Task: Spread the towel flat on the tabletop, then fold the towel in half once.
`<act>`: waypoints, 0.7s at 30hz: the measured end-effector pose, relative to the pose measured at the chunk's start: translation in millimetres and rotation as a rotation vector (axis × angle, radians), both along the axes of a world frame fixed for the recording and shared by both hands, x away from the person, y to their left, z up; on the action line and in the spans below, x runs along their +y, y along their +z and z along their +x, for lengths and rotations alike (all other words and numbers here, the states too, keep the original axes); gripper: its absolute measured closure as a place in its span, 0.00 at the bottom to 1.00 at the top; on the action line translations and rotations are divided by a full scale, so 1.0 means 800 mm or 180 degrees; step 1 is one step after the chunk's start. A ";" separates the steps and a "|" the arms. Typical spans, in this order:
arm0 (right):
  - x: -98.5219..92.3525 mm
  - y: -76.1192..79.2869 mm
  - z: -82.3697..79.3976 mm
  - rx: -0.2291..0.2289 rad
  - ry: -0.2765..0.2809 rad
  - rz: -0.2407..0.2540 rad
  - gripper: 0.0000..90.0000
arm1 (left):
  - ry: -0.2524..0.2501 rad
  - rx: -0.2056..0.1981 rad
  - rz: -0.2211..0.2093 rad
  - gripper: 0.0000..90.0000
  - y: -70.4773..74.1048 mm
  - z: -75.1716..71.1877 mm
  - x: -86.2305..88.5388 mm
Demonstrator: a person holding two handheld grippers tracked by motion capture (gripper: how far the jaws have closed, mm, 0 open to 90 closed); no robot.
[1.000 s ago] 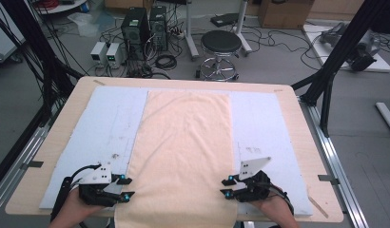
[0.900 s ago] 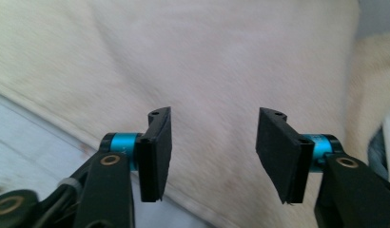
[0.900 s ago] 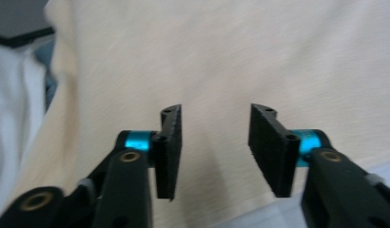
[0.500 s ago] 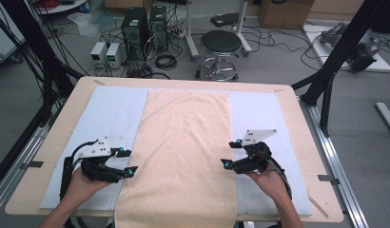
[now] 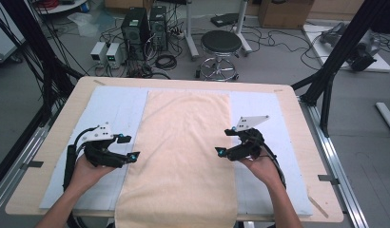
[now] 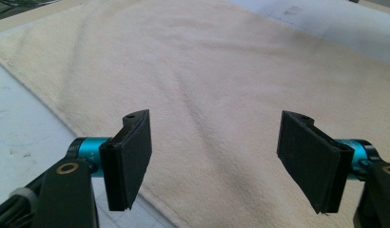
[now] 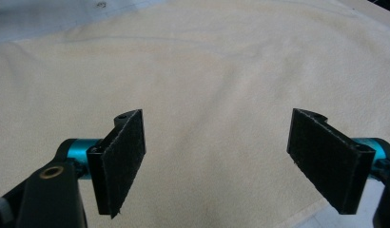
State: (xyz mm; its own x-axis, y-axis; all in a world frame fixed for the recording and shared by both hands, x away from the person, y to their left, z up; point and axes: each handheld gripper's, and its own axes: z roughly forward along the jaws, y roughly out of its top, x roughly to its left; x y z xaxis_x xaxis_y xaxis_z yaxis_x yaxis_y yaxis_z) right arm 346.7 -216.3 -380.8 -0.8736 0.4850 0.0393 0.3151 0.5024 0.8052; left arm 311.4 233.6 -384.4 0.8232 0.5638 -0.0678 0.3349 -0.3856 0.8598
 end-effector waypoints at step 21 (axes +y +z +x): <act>-0.005 0.057 0.102 -0.0107 -0.0302 -0.0129 0.23 | 0.0336 0.0062 0.0030 0.34 0.051 0.129 -0.002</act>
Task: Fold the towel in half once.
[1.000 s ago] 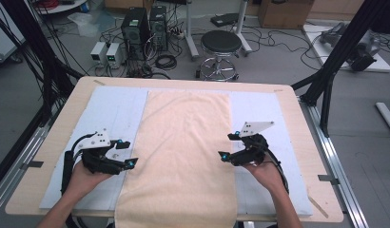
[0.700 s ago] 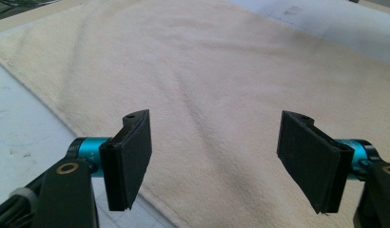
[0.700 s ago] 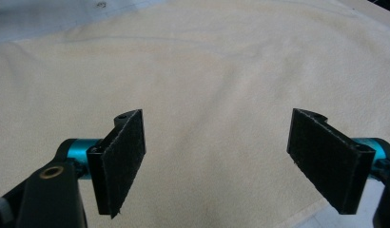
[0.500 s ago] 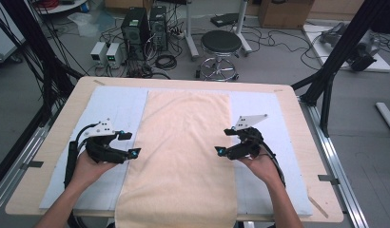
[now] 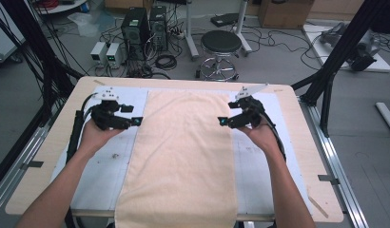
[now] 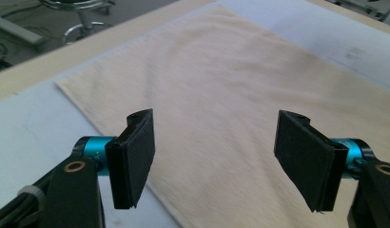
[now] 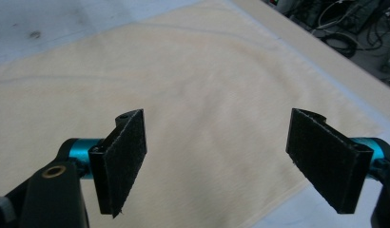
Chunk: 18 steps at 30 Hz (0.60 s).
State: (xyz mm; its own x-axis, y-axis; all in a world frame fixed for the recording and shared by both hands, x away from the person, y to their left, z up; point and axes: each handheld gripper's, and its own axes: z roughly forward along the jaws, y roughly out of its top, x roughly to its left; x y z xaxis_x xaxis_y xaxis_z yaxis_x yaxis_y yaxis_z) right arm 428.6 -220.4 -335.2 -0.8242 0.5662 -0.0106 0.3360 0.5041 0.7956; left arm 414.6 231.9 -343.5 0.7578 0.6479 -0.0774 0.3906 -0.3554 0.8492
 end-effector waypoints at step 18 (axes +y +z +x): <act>-0.010 -0.070 0.058 0.0355 -0.0353 -0.0160 0.23 | 0.0299 0.0194 0.0126 0.34 -0.056 0.061 -0.014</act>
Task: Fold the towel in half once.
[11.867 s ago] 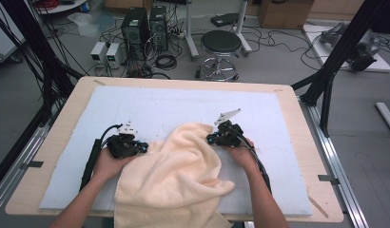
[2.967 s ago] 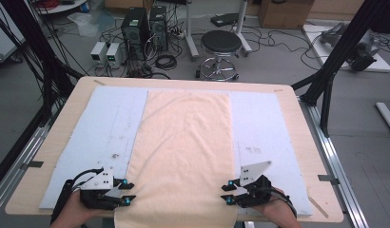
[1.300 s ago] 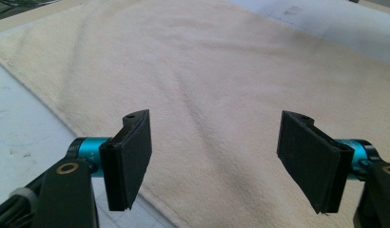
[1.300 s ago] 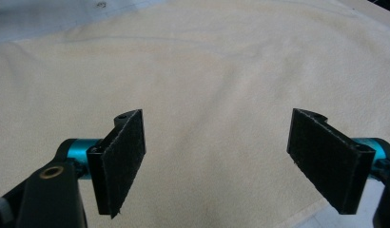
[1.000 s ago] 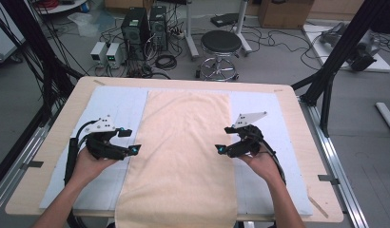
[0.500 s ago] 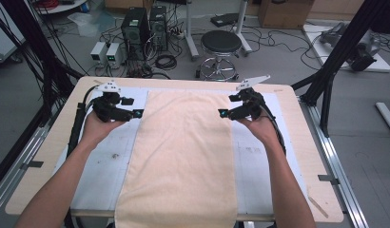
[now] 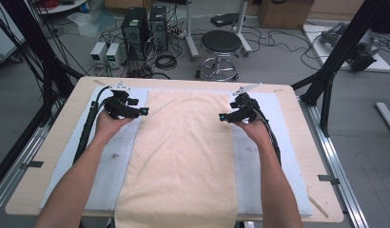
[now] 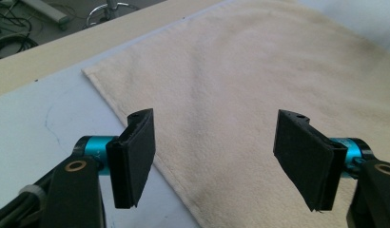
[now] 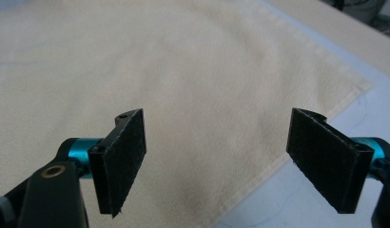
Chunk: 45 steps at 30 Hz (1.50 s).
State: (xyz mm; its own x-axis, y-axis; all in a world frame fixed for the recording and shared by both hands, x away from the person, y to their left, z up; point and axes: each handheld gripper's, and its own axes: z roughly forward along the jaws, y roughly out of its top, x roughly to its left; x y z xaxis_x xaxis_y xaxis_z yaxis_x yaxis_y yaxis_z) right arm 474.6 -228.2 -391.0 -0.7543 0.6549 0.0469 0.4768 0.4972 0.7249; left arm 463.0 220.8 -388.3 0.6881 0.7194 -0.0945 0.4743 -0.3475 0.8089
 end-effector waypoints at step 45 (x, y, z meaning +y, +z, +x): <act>-0.009 0.048 -0.039 -0.0111 0.0273 0.0306 0.91 | -0.0229 -0.0059 -0.0104 0.95 0.034 -0.033 -0.002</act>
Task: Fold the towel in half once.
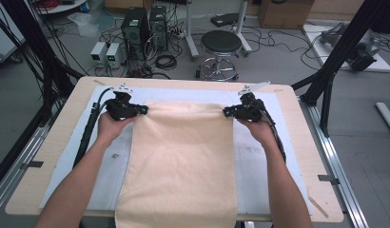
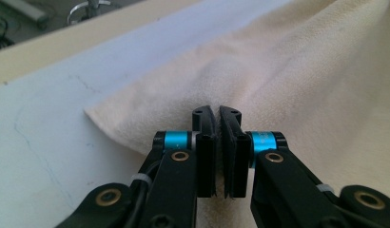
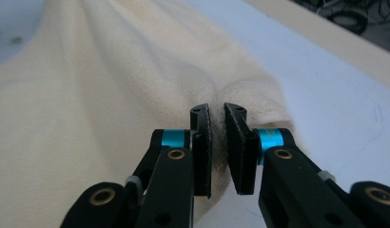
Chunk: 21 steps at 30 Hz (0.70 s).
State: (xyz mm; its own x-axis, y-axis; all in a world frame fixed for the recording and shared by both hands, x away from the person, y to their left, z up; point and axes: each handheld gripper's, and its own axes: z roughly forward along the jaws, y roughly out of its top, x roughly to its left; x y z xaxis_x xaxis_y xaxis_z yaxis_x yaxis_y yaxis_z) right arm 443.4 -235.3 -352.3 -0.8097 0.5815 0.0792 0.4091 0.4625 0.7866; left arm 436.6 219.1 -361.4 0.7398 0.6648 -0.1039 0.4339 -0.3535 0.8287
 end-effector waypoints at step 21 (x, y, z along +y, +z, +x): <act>0.008 -0.015 -0.202 -0.0144 0.0667 -0.0157 0.88 | -0.0566 -0.0237 0.0167 0.93 -0.046 -0.217 0.024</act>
